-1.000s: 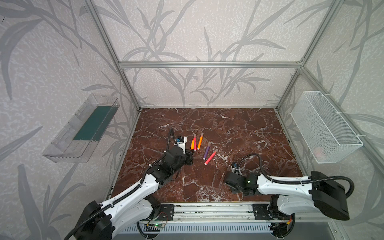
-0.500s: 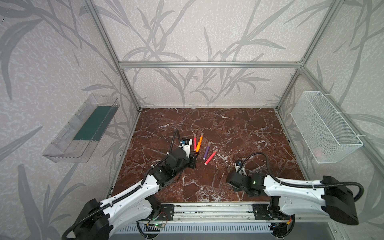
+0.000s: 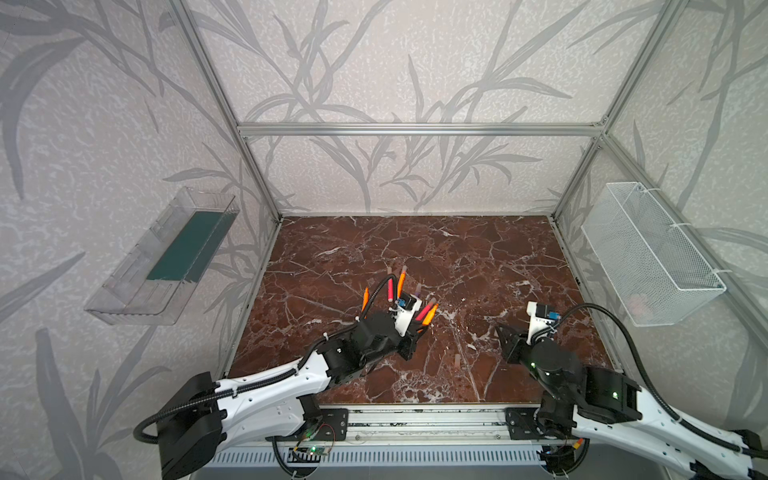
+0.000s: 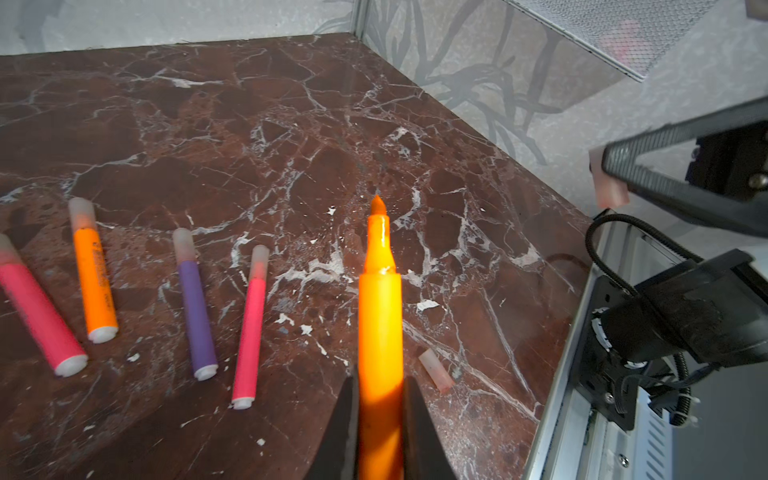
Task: Insert the pens into the pen caps
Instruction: 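Lift the orange marker tip-up with the left gripper while the right raises the cap, then bring the held cap over the orange marker tip with the right gripper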
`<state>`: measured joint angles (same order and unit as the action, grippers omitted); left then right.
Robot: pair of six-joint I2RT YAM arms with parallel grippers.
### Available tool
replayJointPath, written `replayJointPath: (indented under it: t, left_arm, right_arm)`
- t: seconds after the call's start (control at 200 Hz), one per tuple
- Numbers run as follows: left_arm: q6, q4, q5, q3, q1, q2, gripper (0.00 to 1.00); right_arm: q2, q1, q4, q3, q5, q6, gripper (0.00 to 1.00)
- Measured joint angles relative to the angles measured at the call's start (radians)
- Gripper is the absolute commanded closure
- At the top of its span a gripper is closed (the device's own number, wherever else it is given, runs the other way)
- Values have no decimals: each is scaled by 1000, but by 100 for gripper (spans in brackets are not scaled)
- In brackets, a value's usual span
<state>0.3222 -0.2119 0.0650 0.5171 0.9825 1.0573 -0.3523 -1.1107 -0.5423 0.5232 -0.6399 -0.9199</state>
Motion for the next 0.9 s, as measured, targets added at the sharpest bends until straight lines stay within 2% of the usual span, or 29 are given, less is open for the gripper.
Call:
replayJointPath:
  t: [0.105, 0.28, 0.59, 0.9]
  left_arm:
    - [3, -43, 38, 0, 6, 28, 100]
    - [19, -113, 91, 0, 11, 63, 100]
    - [38, -188, 135, 0, 19, 73, 100]
    - [38, -188, 142, 0, 32, 55, 100]
  right_arm:
    - [53, 0, 83, -24, -17, 41, 100]
    - [39, 0, 238, -27, -6, 110, 100]
    - [-106, 0, 491, -29, 67, 154, 100]
    - [-223, 0, 609, -29, 77, 125, 100]
